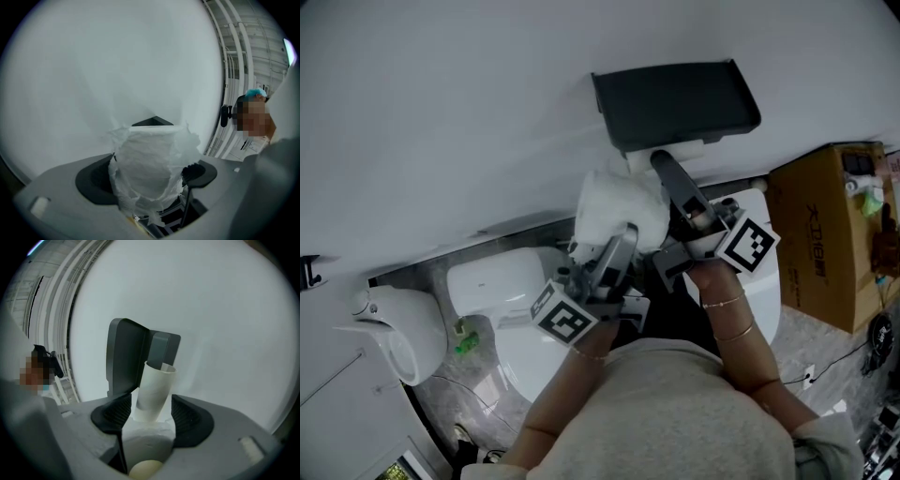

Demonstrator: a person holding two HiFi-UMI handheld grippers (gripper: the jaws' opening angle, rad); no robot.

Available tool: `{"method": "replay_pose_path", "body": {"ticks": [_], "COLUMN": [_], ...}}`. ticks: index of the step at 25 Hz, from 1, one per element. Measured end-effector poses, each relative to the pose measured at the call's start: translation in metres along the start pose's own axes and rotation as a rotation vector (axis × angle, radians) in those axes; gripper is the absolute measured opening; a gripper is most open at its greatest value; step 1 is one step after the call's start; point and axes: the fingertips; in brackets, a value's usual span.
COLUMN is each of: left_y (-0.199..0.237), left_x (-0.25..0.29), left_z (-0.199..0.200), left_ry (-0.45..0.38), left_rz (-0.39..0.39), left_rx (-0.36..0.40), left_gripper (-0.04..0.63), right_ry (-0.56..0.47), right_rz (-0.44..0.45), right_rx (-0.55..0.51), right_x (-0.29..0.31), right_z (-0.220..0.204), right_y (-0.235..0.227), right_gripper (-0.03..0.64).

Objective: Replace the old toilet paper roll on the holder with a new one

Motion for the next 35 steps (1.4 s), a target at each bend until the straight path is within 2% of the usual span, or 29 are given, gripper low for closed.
{"method": "replay_pose_path", "body": {"ticks": [7,11,28,35], "left_y": [-0.0041,-0.0054,-0.007,-0.0097], "left_x": [-0.0008,-0.0006,-0.0072,0.0], "left_z": [-0.0007,-0.0012,-0.0012,-0.0028], "left_ry": [-0.002,-0.036,-0.115,-0.112], "left_rz": [0.002,0.024,0.079,0.065], "left_rx": [0.011,0.018,0.039,0.043], "left_gripper": [0.417,0.417,0.417,0.417], "right_ry": [0.019,0.039,0.105,0.158], "right_rz": [0.003,0.037,0.068,0.053], "right_rx": [0.004,0.022,0.073,-0.011], "right_x": [0.0007,-0.0007,0.0008,0.001], "right_z": [-0.0002,0.0033,0.0021,0.0012], "right_y": [-0.0017,0.0005,0.0014,0.0011], "right_gripper": [0.215,0.164,0.157,0.157]}}
Point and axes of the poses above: the fingertips, and each gripper's own axes: x forward along the fingers, y to its left, z out of its top, and after that the axes turned 7 degrees about z, right-handed
